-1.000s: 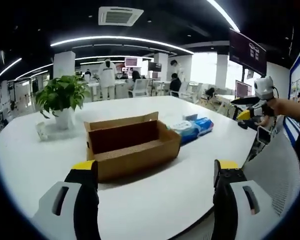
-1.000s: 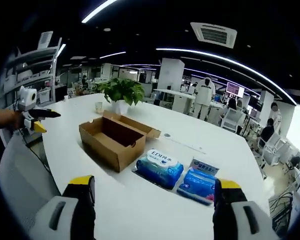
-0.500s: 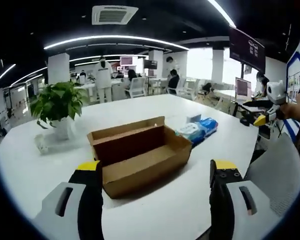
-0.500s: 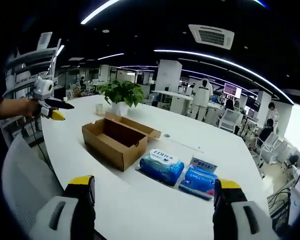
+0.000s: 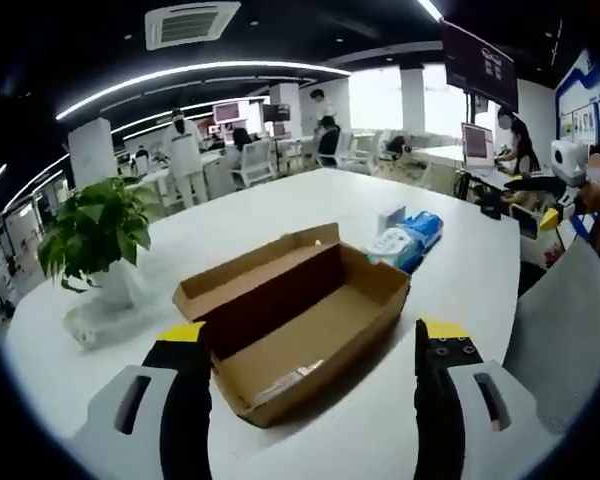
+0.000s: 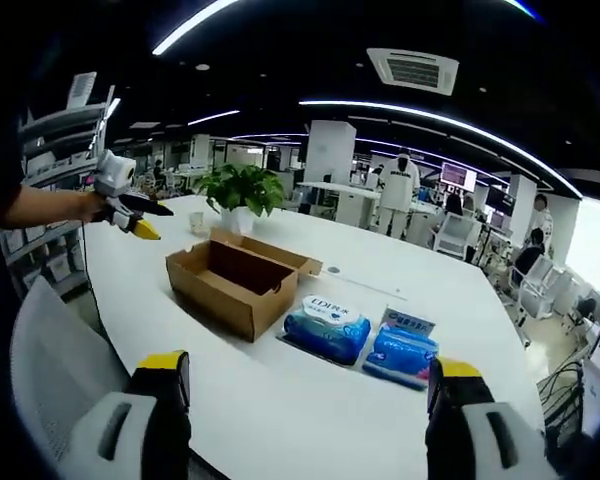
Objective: Operate the shoe box by opening the lid, removing the specified soft item, and placing it in the target area until the item is outside and the box remains undamaged.
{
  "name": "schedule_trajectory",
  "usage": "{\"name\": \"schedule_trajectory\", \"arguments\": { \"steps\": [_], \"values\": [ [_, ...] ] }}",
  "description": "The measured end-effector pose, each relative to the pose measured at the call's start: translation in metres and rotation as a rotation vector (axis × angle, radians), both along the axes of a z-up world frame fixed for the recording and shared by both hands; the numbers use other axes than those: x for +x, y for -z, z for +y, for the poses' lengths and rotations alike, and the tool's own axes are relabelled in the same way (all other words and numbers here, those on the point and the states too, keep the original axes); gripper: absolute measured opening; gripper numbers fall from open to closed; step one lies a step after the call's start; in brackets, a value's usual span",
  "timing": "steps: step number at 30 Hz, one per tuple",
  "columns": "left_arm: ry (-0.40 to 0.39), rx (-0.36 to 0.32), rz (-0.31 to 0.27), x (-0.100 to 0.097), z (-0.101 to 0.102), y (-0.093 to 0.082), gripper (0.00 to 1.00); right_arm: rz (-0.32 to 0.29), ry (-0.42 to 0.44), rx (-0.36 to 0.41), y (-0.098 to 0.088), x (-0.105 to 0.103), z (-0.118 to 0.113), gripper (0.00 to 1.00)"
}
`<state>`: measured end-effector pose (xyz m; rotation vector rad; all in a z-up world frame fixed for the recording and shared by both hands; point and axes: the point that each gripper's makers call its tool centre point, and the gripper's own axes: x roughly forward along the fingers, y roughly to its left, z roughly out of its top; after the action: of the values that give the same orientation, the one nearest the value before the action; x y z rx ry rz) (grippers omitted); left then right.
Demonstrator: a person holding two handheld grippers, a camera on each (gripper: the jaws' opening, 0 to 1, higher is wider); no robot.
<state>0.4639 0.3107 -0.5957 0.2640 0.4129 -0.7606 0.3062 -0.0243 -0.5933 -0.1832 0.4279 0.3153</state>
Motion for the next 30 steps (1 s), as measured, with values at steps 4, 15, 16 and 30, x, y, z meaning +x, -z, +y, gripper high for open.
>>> {"name": "schedule_trajectory", "arguments": {
  "steps": [4, 15, 16, 30],
  "values": [
    [0.032, 0.018, 0.016, 0.011, -0.003, 0.003, 0.81, 0.006, 0.003, 0.001, 0.001, -0.004, 0.001, 0.99],
    [0.105, 0.109, 0.023, 0.034, -0.006, 0.013, 0.78, 0.014, 0.008, -0.008, 0.002, -0.007, 0.004, 0.99],
    [0.112, 0.129, 0.024, 0.037, -0.005, 0.016, 0.77, 0.015, 0.007, -0.007, 0.002, -0.007, 0.005, 0.99],
    [0.214, 0.329, 0.084, 0.077, -0.007, 0.054, 0.73, 0.025, -0.013, 0.000, 0.002, -0.007, 0.013, 0.99]
  ]
}}
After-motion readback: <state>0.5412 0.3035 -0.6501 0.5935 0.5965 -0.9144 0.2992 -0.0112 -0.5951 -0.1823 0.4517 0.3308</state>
